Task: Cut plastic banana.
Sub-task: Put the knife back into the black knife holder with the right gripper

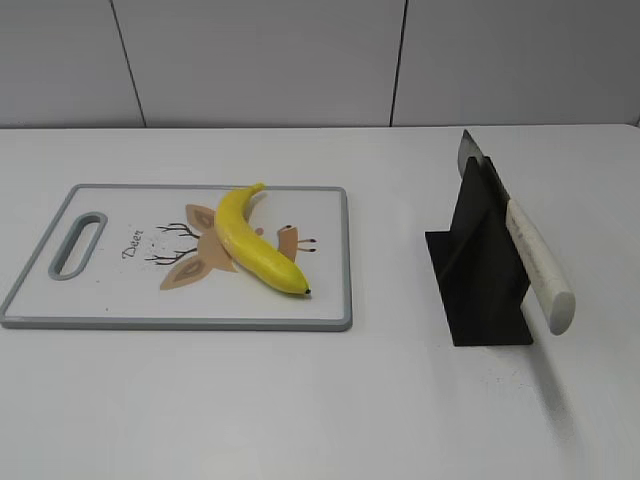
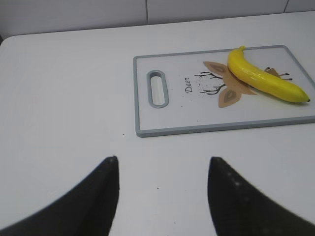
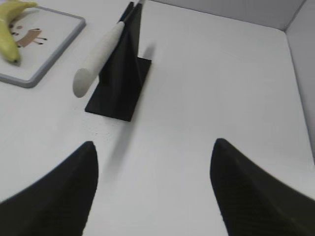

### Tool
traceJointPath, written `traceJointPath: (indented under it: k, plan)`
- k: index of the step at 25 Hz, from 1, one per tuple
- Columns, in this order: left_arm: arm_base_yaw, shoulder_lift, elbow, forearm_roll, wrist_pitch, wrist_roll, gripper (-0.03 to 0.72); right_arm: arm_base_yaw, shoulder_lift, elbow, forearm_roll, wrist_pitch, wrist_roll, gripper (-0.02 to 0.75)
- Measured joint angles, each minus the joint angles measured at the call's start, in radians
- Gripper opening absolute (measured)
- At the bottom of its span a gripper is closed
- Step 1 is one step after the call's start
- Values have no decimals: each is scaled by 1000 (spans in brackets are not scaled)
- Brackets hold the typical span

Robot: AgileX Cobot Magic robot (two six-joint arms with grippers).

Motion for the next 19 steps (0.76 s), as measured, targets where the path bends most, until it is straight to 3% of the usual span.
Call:
traceJointPath:
  k: [5,14,19]
  plan:
    - [0,0,0,0,0,0,547,-109,0,0,0,0,0,559]
    - [3,0,0,0,0,0,547,-111,0,0,-1,0,0,557]
    - [57,0,0,2,0,0,547,-111,0,0,-1,-1,0,557]
